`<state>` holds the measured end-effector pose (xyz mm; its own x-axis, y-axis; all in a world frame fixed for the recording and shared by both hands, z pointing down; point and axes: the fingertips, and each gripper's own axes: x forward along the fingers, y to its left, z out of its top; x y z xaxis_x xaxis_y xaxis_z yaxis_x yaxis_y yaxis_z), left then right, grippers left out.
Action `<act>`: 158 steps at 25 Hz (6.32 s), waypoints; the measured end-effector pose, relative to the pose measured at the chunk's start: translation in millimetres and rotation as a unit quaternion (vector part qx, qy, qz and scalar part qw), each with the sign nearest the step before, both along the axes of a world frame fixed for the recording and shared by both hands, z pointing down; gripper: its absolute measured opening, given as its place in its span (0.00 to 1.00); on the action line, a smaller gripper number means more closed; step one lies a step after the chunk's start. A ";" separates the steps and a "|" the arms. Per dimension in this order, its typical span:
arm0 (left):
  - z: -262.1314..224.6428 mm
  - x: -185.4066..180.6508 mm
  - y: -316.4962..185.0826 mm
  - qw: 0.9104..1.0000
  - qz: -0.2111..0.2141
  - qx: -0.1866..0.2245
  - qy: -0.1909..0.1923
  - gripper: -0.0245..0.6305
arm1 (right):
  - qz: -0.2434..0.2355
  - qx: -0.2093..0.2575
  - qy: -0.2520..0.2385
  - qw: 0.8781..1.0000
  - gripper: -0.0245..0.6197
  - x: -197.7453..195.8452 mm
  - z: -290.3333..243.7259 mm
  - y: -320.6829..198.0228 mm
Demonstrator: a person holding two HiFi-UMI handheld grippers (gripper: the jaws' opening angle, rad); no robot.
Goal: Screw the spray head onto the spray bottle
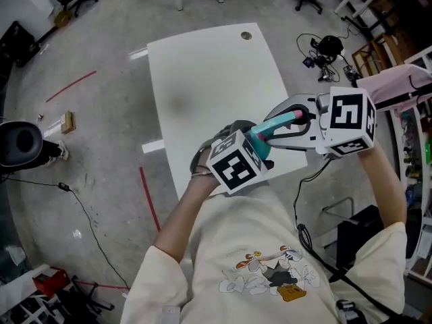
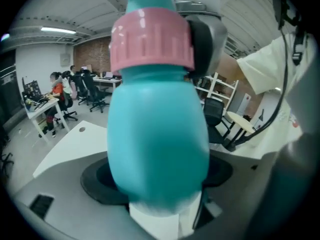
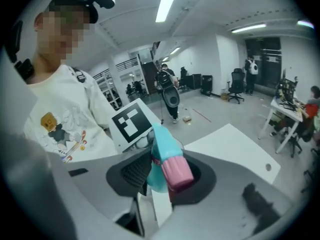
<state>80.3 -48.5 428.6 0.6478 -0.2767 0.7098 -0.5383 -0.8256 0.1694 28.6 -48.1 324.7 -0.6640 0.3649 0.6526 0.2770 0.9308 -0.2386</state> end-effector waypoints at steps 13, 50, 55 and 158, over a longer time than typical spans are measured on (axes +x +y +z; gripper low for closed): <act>3.1 -50.8 -47.9 0.982 -0.178 0.067 0.010 0.67 | 0.234 0.065 -0.047 0.969 0.37 -38.2 8.9 -18.8; 14.8 -2.6 67.9 0.895 0.442 0.028 0.045 0.67 | -0.501 0.357 0.084 0.784 0.30 14.8 14.2 61.0; 14.4 3.5 70.1 0.889 0.455 0.026 0.036 0.67 | -0.513 0.361 0.093 0.773 0.25 22.5 20.1 61.7; 23.1 4.2 6.5 0.981 0.167 0.064 0.078 0.67 | -0.308 0.272 0.213 0.886 0.24 26.4 44.7 7.7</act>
<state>84.5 -42.0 451.7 0.8157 -0.1118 0.5676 -0.2105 -0.9712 0.1112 55.0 -40.4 369.4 -0.0987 0.1270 0.9870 0.7649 0.6441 -0.0064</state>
